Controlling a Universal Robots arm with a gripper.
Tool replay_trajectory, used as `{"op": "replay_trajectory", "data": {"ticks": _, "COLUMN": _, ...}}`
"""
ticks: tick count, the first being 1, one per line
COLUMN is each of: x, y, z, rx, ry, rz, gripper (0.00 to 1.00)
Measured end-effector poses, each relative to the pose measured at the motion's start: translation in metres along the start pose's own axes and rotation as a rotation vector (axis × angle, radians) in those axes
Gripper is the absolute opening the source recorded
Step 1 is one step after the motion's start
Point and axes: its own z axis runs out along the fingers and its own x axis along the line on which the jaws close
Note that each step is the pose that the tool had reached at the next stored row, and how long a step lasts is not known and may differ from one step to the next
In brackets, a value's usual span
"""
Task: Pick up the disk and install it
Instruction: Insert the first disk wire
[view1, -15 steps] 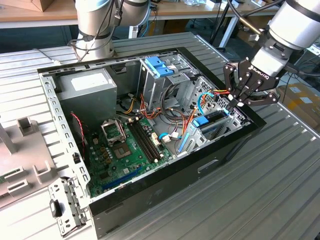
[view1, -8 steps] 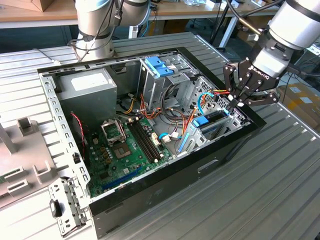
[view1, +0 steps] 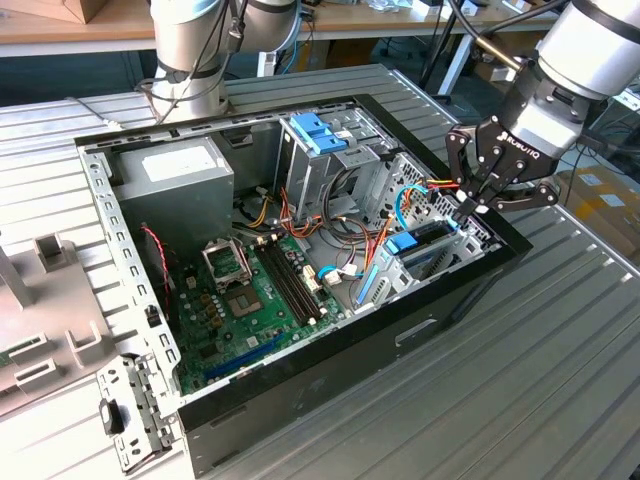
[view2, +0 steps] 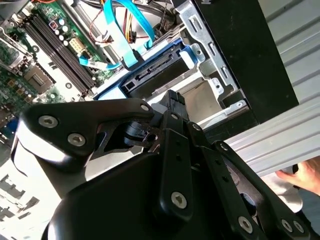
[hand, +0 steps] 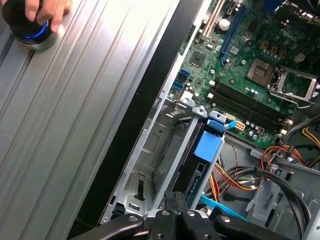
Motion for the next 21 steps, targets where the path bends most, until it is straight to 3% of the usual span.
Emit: {"op": "replay_trajectory", "data": {"ticks": 21, "x": 0.0, "y": 0.0, "z": 0.0, "rx": -0.0095, "ry": 0.0043, "rz": -0.135, "gripper": 0.11}}
